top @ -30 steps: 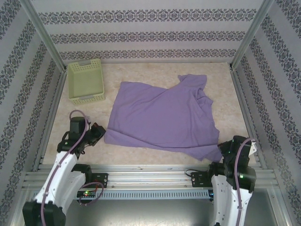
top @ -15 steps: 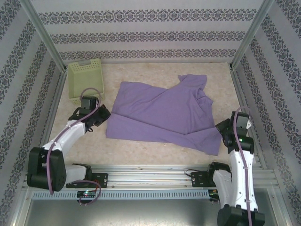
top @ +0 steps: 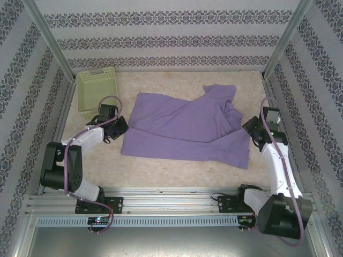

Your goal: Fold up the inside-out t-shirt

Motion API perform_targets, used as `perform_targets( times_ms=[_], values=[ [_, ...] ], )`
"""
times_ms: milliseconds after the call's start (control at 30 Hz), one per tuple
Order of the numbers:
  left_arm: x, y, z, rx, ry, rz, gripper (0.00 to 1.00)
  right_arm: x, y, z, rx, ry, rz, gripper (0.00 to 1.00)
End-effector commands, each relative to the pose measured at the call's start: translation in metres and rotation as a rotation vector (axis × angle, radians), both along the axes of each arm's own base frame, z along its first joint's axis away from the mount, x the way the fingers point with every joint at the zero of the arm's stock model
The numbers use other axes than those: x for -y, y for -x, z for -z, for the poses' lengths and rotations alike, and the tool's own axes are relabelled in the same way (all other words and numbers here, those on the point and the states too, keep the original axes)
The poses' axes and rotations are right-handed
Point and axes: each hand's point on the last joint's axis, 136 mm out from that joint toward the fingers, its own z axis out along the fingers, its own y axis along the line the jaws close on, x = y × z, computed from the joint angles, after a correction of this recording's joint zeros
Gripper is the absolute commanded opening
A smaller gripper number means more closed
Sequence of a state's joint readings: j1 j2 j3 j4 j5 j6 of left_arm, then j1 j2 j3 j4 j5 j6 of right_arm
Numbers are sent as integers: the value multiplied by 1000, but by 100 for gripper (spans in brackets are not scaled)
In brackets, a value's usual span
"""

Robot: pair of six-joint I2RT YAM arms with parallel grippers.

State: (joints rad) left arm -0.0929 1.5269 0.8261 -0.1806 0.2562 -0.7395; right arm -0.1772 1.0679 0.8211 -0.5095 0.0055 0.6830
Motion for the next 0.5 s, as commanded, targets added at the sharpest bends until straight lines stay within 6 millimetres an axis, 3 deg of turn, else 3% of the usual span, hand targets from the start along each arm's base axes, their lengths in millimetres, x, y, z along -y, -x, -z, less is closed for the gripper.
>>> perform_targets(
  times_ms=[0,100,167,200,267,367,467],
  values=[
    [3,-19,-10,53,-26,25,0,-7,-24,-12,46,13,-53,0],
    [6,-22,-9,42,-21,36,6,-16,-35,-6,32,2,-88,4],
    [8,-21,-9,28,-16,52,20,-14,-36,-3,9,9,-86,28],
    [8,-18,-13,13,-24,64,35,-10,-33,-3,-18,29,-80,48],
    [4,-7,-23,-3,-75,66,52,-5,-26,-8,-38,69,-77,66],
    [3,11,-52,79,-165,74,67,-15,-10,-12,-40,69,-127,73],
    [29,29,-61,117,-170,148,69,-27,12,-3,-61,63,-158,75]
  ],
)
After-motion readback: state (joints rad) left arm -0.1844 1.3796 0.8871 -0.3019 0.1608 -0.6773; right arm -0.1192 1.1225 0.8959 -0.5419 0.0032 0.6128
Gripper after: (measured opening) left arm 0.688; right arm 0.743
